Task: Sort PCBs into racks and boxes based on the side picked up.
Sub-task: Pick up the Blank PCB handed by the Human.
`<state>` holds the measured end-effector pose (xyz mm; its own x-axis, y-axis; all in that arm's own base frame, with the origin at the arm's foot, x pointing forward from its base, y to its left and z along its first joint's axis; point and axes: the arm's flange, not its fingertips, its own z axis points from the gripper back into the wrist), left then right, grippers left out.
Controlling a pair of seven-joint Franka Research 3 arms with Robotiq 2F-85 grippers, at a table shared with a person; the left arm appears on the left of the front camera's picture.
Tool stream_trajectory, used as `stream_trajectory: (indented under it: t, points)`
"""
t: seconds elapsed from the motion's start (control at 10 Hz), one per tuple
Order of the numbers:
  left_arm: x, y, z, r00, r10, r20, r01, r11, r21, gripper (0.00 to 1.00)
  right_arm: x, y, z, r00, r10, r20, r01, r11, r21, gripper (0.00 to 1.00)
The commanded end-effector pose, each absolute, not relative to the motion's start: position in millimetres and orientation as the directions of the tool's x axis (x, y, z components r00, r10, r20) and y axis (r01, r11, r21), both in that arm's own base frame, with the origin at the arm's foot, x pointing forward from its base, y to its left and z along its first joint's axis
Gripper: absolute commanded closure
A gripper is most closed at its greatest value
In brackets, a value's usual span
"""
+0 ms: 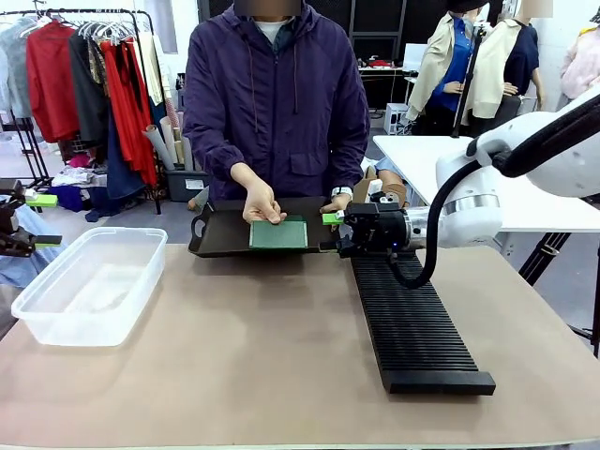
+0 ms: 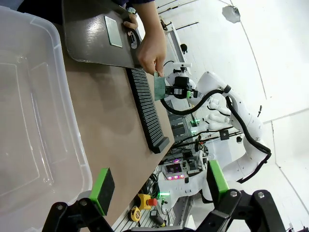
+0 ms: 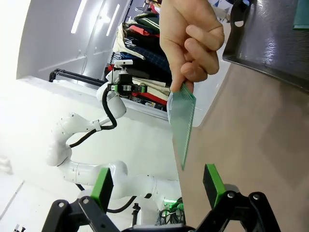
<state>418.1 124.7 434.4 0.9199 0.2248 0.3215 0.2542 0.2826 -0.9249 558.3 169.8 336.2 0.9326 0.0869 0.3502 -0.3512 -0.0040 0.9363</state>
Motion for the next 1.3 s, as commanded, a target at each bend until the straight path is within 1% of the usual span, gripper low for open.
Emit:
stream_trajectory:
  t: [0.0, 0.4, 0.9, 1.0, 1.1, 1.2]
  points:
    - [418, 125, 436, 0.922, 0.231, 0.31, 0.241, 0.283, -0.928, 0.0, 574, 186, 342, 0.941, 0.088, 0.327, -0.327, -0.013, 0.945, 0.0]
    - [418, 125, 436, 0.922, 0.231, 0.31, 0.241, 0.283, -0.928, 0.0, 585, 211, 343, 0.954, 0.12, 0.274, -0.276, -0.003, 0.961, 0.0]
    - [418, 125, 436, 0.922, 0.231, 0.31, 0.241, 0.283, -0.928, 0.0, 592, 223, 337, 0.974, 0.113, 0.195, -0.197, 0.008, 0.98, 0.0]
    - [418, 125, 436, 0.922, 0.231, 0.31, 0.241, 0.283, -0.928, 0.0, 592, 222, 337, 0.975, 0.111, 0.19, -0.192, 0.008, 0.981, 0.02]
    - [418, 125, 436, 0.922, 0.231, 0.31, 0.241, 0.283, -0.928, 0.0, 592, 222, 337, 0.976, 0.108, 0.189, -0.191, 0.008, 0.982, 0.09]
    - [418, 125, 436, 0.922, 0.231, 0.31, 0.241, 0.283, -0.928, 0.0, 591, 223, 337, 0.977, 0.106, 0.184, -0.186, 0.013, 0.982, 0.18]
